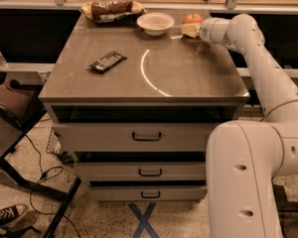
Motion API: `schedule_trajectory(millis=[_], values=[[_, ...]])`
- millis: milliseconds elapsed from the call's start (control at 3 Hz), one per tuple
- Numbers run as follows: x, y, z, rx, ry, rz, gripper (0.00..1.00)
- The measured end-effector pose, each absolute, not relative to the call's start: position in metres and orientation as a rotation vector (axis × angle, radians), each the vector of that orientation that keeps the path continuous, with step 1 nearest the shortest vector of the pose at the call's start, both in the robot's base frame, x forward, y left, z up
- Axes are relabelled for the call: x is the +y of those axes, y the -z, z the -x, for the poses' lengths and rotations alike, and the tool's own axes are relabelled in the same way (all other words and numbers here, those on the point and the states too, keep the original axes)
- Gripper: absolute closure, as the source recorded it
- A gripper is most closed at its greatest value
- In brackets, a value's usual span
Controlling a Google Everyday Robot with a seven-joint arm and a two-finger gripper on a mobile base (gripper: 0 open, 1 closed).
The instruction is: Move apple near paper bowl
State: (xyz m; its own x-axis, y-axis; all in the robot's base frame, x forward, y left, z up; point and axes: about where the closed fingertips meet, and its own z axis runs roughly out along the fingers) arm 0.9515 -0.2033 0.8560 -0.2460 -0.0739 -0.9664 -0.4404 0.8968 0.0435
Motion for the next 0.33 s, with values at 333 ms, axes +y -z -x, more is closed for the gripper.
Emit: schedule_trajectory(millis=[333], values=[[-0.2013, -0.8546, -0.9521, 1.802, -0.363, 0.388, 0.0]])
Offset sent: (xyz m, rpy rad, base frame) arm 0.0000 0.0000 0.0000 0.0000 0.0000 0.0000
